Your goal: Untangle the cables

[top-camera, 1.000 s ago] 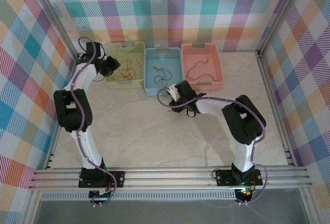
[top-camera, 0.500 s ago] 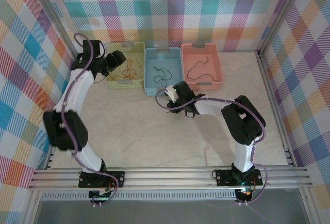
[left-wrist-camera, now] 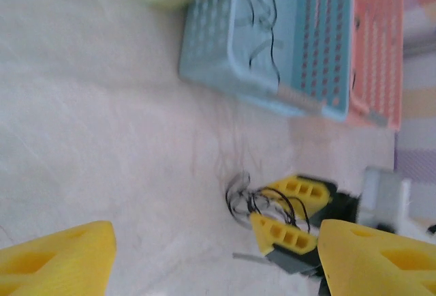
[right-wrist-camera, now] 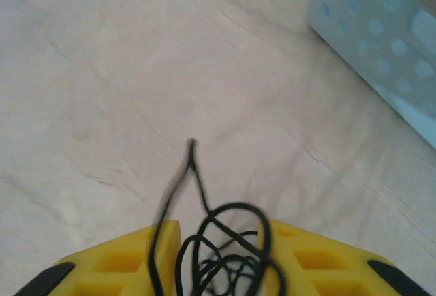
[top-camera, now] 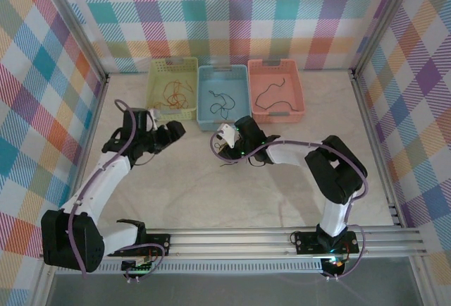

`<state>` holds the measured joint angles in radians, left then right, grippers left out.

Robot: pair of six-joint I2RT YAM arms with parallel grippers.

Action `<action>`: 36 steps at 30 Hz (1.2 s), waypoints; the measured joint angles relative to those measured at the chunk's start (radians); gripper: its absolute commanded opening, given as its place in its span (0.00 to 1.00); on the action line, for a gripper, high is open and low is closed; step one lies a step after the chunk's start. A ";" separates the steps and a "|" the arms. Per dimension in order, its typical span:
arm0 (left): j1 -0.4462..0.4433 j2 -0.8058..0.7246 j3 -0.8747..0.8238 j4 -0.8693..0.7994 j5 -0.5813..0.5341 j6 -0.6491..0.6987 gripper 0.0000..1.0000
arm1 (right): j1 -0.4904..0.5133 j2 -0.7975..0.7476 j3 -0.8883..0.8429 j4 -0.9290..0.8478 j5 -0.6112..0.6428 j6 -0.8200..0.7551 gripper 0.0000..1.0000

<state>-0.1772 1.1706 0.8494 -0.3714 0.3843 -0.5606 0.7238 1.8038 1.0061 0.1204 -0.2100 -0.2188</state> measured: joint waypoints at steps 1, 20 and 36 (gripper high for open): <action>-0.024 -0.001 -0.009 0.001 0.004 0.000 0.77 | 0.000 -0.010 -0.006 0.012 -0.019 0.000 0.41; -0.316 0.261 0.073 -0.013 0.003 -0.019 0.60 | -0.034 -0.177 -0.111 0.018 0.117 0.053 0.39; -0.412 0.438 0.114 -0.029 -0.035 -0.107 0.47 | -0.071 -0.051 -0.050 -0.071 0.000 0.066 0.35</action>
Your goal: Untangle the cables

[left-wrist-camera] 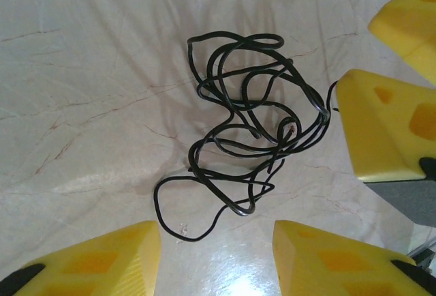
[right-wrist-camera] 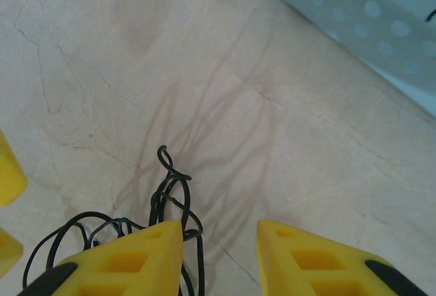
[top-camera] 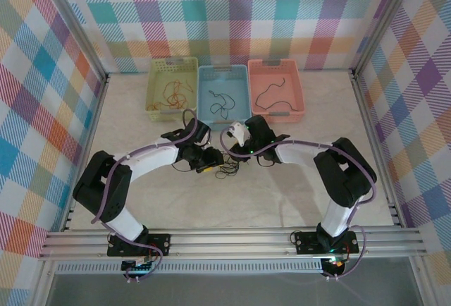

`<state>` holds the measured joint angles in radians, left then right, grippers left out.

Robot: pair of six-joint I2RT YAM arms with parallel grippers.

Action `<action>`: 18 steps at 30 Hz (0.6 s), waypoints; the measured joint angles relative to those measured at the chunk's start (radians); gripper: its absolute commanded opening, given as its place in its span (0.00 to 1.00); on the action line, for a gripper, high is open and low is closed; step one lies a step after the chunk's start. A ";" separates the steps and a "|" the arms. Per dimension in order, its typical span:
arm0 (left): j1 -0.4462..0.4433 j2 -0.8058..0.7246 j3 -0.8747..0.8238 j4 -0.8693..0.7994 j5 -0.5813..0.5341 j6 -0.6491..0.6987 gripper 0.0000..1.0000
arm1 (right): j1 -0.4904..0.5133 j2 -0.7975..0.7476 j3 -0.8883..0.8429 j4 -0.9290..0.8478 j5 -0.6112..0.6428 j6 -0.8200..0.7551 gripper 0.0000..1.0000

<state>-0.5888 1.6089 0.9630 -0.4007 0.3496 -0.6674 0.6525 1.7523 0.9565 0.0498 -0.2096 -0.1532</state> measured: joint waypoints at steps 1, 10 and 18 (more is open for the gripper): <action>0.000 0.002 0.000 0.003 0.000 -0.002 0.46 | -0.001 0.003 0.004 -0.008 -0.010 0.000 0.35; 0.000 0.002 0.000 0.016 -0.026 -0.004 0.43 | -0.005 0.048 0.066 -0.098 -0.083 -0.003 0.29; 0.000 0.002 -0.011 0.019 -0.030 -0.012 0.44 | -0.005 0.072 0.084 -0.146 -0.088 -0.005 0.25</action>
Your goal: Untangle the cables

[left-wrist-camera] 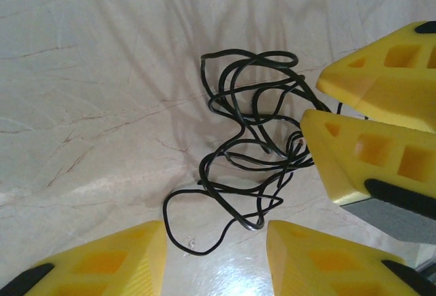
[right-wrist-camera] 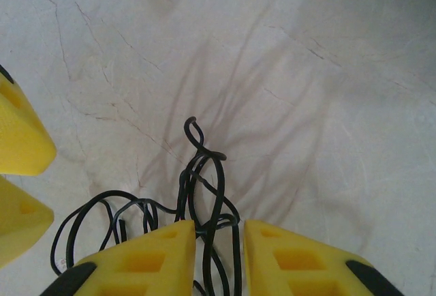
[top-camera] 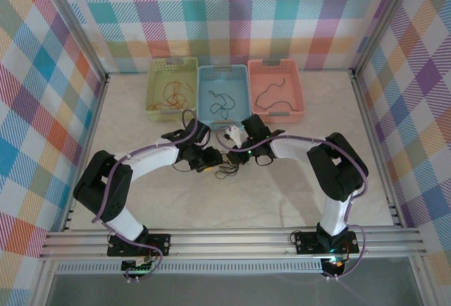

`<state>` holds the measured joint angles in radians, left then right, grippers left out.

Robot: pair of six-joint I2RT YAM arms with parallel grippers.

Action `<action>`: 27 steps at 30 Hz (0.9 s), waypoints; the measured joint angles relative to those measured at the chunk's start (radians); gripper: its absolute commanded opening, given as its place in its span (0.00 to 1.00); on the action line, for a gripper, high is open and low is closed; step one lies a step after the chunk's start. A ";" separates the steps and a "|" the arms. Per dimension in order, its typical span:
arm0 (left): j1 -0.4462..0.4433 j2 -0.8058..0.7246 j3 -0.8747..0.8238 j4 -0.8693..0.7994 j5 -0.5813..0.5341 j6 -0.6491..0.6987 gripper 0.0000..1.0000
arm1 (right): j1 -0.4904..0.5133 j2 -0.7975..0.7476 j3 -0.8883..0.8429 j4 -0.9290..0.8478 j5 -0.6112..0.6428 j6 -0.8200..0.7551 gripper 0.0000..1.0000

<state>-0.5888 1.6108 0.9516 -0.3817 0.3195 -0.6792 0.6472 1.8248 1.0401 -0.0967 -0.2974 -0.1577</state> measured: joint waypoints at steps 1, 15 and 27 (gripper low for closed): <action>0.000 0.000 -0.003 0.001 0.000 -0.003 0.44 | 0.000 0.000 0.000 -0.003 0.000 0.000 0.24; -0.001 0.000 -0.046 0.098 0.028 -0.061 0.49 | 0.000 0.000 0.000 0.004 0.000 0.009 0.08; -0.016 0.048 -0.048 0.148 0.035 -0.091 0.37 | 0.000 0.000 0.000 0.006 0.000 0.012 0.06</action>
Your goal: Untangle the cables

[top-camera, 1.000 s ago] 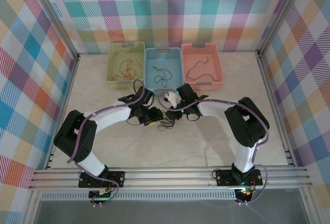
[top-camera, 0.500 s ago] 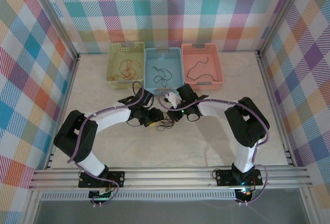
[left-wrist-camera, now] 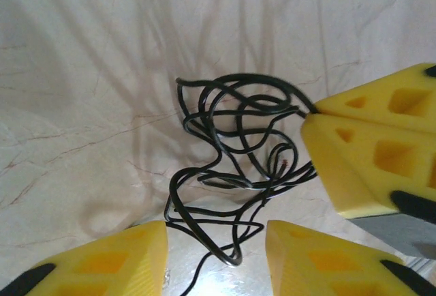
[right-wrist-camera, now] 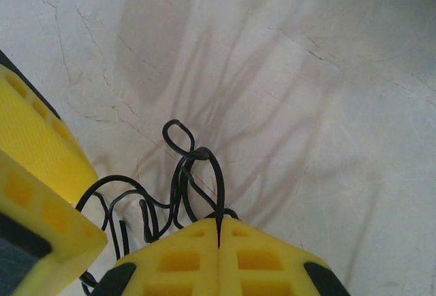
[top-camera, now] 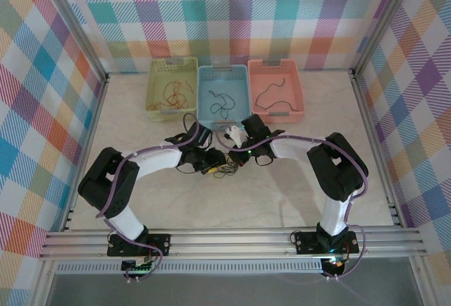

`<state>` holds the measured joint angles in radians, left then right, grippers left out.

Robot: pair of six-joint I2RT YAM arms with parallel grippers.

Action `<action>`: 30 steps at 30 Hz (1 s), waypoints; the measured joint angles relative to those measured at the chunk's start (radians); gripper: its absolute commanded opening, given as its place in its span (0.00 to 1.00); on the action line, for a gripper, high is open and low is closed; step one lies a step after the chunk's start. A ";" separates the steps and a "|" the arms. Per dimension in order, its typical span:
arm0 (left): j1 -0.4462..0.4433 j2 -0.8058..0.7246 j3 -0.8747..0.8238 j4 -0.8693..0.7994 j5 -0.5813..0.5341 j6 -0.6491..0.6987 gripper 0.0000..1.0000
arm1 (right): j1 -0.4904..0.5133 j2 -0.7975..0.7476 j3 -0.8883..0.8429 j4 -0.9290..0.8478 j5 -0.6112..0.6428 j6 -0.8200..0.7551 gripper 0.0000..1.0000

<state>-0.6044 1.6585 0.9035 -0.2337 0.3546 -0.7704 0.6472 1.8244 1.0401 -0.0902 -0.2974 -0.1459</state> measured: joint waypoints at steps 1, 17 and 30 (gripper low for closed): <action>-0.003 0.005 0.000 0.000 0.000 0.000 0.36 | 0.000 0.000 0.000 0.001 0.000 0.000 0.05; -0.009 0.003 0.000 -0.049 -0.084 0.023 0.00 | -0.010 -0.046 -0.058 0.066 0.032 0.011 0.00; -0.009 -0.230 -0.028 -0.101 -0.220 0.059 0.00 | -0.081 -0.169 -0.184 0.234 0.027 0.163 0.00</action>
<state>-0.6136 1.4284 0.8753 -0.3351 0.1341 -0.7113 0.5663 1.6550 0.8558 0.1436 -0.2703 0.0166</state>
